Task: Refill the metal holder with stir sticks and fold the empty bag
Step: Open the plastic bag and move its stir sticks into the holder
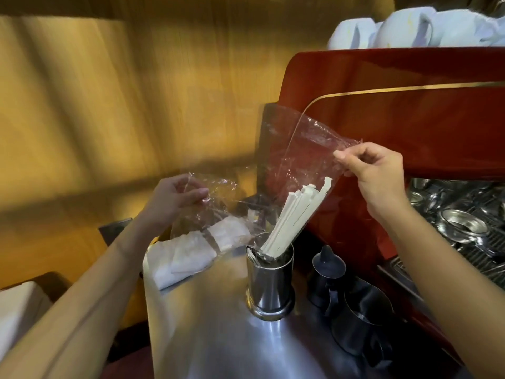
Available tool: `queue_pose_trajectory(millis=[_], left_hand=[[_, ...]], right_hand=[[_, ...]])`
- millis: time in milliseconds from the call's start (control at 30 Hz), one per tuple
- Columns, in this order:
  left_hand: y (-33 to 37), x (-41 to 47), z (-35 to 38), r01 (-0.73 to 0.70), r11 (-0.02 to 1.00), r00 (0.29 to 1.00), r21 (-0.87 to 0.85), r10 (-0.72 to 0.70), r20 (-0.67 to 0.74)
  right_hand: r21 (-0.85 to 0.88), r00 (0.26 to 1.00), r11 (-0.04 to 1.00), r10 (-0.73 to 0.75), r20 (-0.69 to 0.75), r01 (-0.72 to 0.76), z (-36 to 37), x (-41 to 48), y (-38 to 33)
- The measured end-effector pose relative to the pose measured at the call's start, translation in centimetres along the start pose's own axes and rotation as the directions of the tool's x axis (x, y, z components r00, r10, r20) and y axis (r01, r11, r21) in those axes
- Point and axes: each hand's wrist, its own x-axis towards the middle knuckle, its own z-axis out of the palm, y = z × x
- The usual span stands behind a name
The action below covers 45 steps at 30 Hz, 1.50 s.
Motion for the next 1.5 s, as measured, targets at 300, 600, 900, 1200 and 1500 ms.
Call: queue_pose_trajectory(millis=[300,600,900,1200,1500], left_hand=[[-0.5,0.1,0.7,0.053,0.997,0.998,-0.059,-0.055,-0.03],[-2.8,-1.2,1.6,0.163,0.976,0.982,-0.142,-0.174,-0.069],[-2.7,-2.0,1.1,0.148,0.982,0.989,-0.12,-0.148,0.005],[-2.2,-1.5,0.7,0.059,0.994,0.984,-0.092,-0.074,-0.164],[-2.8,-1.6,0.8,0.033,0.992,0.988,-0.119,-0.051,-0.148]], right_hand=[[-0.008,1.0,1.0,-0.014,-0.019,0.014,0.1,0.3,-0.1],[-0.069,0.964,0.97,0.241,0.115,-0.235,0.8,-4.7,4.4],[-0.031,0.982,0.982,0.186,0.021,-0.186,0.2,-4.0,3.3],[-0.037,0.996,0.995,0.09,0.012,-0.089,0.8,-1.1,1.7],[0.063,0.999,0.997,0.053,0.011,-0.053,1.1,-0.1,0.2]])
